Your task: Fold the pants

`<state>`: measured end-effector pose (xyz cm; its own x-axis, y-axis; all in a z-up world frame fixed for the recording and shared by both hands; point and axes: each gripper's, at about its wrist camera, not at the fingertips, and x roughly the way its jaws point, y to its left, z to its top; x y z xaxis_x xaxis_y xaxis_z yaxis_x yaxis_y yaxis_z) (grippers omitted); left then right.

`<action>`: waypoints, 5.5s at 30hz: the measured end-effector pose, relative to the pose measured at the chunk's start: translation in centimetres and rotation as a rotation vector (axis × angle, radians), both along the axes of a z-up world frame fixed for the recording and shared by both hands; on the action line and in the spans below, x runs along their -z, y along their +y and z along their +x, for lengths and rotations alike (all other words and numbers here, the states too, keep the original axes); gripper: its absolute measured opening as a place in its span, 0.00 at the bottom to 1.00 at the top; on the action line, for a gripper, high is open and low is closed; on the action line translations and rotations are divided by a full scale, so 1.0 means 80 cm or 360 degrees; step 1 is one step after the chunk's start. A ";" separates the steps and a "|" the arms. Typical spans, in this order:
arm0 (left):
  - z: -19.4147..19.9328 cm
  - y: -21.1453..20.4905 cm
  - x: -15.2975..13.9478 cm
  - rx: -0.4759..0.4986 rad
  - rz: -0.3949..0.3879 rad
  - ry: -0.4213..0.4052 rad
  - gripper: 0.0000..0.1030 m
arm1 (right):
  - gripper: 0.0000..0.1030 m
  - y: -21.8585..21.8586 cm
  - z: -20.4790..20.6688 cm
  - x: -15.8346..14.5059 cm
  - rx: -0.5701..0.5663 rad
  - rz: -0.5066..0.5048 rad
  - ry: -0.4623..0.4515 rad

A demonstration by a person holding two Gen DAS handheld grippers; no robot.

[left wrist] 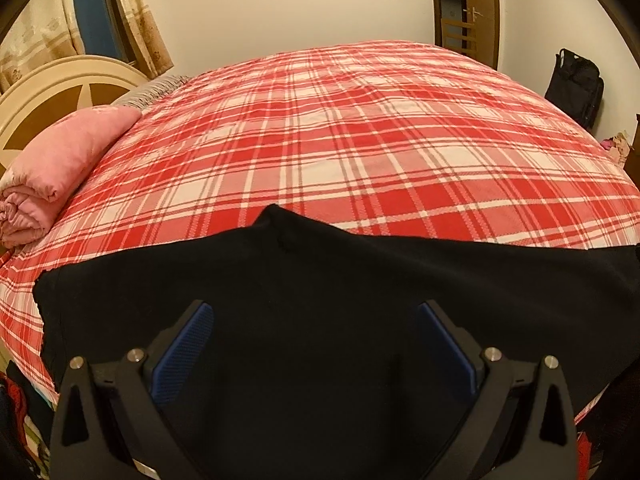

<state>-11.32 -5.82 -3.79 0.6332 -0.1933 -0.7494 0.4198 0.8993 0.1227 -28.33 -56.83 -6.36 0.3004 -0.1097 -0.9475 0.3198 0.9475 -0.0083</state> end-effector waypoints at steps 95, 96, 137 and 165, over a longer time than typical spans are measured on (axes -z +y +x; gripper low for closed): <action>-0.035 0.037 0.045 0.0284 -0.0507 0.0394 0.74 | 0.20 0.424 0.094 -0.018 -0.0139 -0.0049 -0.0955; -0.032 0.040 0.047 0.0273 -0.0533 0.0411 0.74 | 0.20 0.424 0.093 -0.019 -0.0138 -0.0048 -0.0961; -0.023 0.046 0.056 0.0172 -0.0774 0.0554 0.42 | 0.20 0.424 0.092 -0.016 -0.0103 0.0038 -0.0950; -0.013 0.103 0.054 0.0071 -0.0697 0.0372 0.07 | 0.20 0.428 0.093 0.017 -0.0119 0.0052 -0.0862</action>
